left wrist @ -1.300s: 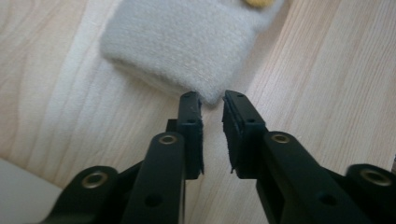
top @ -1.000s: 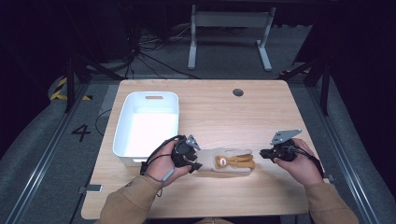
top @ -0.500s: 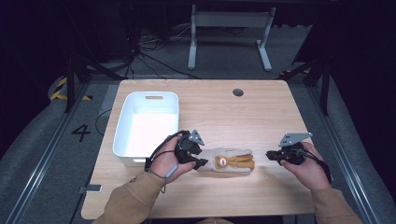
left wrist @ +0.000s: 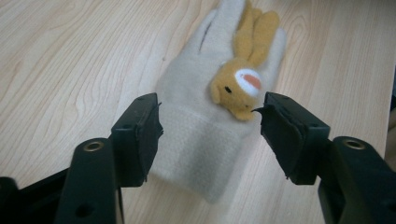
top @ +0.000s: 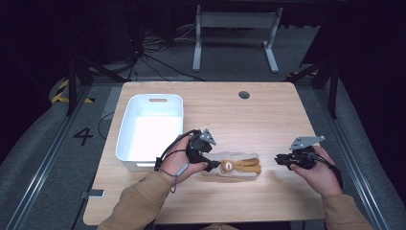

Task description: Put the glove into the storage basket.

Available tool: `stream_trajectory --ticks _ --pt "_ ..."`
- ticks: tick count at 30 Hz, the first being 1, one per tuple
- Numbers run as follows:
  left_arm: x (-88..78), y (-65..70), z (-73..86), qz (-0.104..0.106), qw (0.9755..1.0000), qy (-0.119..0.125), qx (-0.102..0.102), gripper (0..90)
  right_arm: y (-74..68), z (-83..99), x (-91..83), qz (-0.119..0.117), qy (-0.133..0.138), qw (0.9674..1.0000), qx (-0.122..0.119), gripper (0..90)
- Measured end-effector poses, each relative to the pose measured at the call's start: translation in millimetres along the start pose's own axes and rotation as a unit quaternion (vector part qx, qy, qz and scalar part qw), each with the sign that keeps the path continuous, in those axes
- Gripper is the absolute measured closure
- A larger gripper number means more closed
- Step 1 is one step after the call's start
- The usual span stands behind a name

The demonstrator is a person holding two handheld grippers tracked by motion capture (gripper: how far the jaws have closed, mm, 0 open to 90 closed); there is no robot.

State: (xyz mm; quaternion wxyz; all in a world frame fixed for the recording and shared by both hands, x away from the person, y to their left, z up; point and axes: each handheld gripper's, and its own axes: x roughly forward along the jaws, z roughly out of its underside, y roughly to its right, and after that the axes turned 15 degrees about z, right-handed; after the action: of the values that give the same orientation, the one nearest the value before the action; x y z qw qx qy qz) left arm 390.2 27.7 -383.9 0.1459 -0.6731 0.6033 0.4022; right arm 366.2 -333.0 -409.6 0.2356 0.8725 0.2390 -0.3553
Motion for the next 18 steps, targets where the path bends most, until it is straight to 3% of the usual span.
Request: stream_trajectory --ticks 3,12,18 --pt "0.9 -2.0 -3.1 0.005 1.0000 0.007 -0.001 37.0 0.7 0.5 -0.4 -0.002 0.003 1.0000 0.005 78.4" --pt "7.6 -4.4 -18.3 0.009 0.9993 -0.022 0.031 35.1 6.8 2.8 -4.0 0.000 0.012 0.9998 0.019 75.2" --pt "12.4 -5.7 -21.7 0.019 0.9986 -0.030 0.040 34.8 6.8 3.8 -3.7 -0.004 0.011 0.9996 0.026 74.0"
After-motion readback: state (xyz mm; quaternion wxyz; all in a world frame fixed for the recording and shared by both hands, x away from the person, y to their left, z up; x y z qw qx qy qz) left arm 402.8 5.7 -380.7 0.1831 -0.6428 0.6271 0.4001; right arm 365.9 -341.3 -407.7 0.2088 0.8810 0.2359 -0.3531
